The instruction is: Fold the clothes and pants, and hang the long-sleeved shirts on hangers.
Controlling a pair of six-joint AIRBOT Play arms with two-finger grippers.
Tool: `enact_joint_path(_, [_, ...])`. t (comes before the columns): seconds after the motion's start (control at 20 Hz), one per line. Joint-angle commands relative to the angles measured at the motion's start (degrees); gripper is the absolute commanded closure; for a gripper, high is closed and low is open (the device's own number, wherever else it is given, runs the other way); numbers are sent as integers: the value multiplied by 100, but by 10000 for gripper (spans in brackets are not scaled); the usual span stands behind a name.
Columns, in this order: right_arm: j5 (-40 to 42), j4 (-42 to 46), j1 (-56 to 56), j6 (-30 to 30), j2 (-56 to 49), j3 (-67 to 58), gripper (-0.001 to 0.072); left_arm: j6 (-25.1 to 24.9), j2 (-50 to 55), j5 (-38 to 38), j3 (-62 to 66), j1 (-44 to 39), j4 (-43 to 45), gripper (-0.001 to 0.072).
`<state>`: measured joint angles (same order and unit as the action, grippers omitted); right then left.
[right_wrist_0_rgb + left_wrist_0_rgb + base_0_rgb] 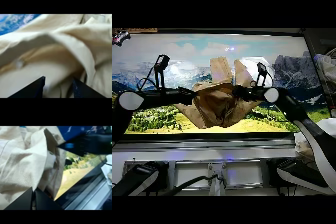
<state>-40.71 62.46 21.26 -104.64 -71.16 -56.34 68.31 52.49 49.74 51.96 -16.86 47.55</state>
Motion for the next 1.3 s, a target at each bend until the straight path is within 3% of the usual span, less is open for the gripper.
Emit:
enact_joint_path(0.0, [-474, 1010, 70, -487, -533, -420, 297, 70, -179, 87, 9, -28, 0, 697])
enact_joint_path(0.1, [-839, 1681, 70, -564, -455, -420, 298, 70, -175, 44, 9, -26, 22, 696])
enact_joint_path(0.3, [-1161, 2225, 94, -496, -55, -361, 314, 72, -131, 44, 9, -28, 35, 697])
enact_joint_path(0.55, [-914, 1891, 214, -739, -407, -229, 314, 74, -133, 46, 9, -28, -11, 697])
enact_joint_path(0.75, [-175, 1504, 446, -754, -876, -229, 323, 72, -133, 46, 9, -28, -129, 697])
enact_joint_path(0.8, [-120, 1464, 450, -852, -964, -229, 405, 72, -133, 46, 9, -28, -127, 697])
enact_joint_path(0.9, [-129, 1602, 450, -885, -1010, -229, 678, 70, -146, 46, 9, -28, -127, 697])
enact_joint_path(1.05, [-136, 2164, 446, -636, -533, -417, 677, 70, -243, -37, 13, -26, -127, 697])
enact_joint_path(1.25, [138, 2295, 498, 761, 1119, -1694, 677, 70, -743, -1215, 385, -31, -192, 697])
